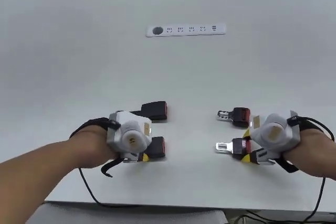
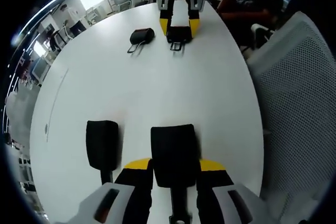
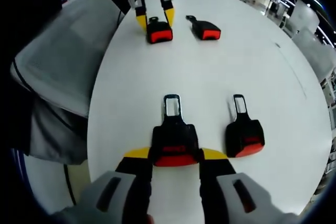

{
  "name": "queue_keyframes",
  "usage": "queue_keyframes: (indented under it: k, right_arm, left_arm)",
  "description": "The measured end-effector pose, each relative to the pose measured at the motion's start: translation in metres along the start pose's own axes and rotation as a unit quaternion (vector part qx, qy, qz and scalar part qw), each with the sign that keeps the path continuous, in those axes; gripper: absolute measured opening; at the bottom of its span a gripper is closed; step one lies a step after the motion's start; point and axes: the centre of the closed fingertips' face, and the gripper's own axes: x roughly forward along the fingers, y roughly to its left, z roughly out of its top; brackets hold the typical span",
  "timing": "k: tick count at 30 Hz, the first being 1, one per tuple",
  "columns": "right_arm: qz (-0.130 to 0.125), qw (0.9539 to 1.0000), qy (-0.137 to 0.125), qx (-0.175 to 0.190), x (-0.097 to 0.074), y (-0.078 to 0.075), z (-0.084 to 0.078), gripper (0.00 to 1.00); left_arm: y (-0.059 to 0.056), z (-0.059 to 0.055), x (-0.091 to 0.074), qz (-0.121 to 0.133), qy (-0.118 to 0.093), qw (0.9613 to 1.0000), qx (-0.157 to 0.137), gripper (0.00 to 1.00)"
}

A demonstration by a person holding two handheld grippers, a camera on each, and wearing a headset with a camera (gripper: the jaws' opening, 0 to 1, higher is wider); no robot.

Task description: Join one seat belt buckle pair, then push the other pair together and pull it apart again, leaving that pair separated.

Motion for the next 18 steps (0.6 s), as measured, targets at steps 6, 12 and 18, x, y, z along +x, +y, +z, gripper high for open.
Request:
queue_keyframes:
  k: [6,12,18]
  right_arm:
    - [0.004,1.0000,-0.003,-0.003,0.000,0.000,0.001,0.35]
    - [-0.005,0.9999,-0.005,0.012,0.000,0.000,0.003,0.35]
    - [-0.005,0.9997,-0.013,0.017,0.007,0.007,0.018,0.35]
  left_arm:
    - [0.000,-0.002,0.005,-0.002,0.007,0.9997,0.023,0.33]
    - [0.000,-0.003,0.006,-0.007,0.006,0.9997,0.021,0.33]
    - [0.000,-0.003,0.006,-0.010,0.006,0.9998,0.018,0.33]
